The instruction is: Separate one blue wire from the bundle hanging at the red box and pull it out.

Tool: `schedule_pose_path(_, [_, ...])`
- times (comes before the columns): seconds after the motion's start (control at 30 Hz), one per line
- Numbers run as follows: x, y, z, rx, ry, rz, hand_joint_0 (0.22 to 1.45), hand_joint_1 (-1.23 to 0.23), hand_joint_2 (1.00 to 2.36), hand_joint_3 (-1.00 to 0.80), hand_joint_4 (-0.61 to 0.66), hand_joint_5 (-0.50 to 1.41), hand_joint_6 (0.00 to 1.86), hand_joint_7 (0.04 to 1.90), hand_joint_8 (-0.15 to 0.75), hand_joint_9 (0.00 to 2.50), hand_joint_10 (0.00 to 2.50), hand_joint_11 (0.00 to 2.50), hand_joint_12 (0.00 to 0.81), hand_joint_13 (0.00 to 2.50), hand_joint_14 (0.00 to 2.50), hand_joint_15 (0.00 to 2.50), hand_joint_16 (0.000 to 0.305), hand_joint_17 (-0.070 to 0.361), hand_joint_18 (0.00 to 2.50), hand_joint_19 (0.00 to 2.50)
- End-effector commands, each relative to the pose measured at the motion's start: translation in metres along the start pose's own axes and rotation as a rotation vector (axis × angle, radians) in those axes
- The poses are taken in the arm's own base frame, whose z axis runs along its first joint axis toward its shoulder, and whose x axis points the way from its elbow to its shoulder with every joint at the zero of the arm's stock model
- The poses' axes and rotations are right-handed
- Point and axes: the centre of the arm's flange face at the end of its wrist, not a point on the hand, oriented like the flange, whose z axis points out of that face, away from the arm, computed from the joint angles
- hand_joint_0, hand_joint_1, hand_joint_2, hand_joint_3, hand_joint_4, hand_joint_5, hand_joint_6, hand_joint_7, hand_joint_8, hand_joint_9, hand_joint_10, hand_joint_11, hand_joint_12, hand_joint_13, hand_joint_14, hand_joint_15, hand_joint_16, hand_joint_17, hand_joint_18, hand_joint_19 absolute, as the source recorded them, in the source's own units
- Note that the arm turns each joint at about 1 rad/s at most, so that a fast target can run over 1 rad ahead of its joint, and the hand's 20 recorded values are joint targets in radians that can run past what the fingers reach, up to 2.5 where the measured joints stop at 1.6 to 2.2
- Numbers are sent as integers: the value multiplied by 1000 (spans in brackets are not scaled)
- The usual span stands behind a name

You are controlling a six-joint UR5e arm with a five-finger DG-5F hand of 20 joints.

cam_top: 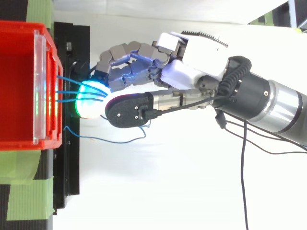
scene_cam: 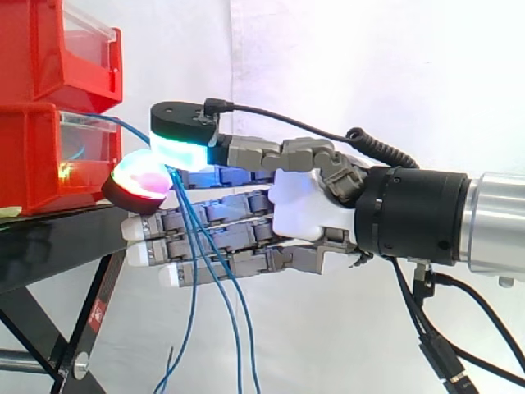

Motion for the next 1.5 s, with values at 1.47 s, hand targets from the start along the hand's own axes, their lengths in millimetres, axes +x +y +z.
schedule_pose_path(1.47, [-12,28,-5,28,15,-35,591,-625,1010,-18,256,-156,909,910,455,862,6,466,554,1243,15,630,68,154,779,208])
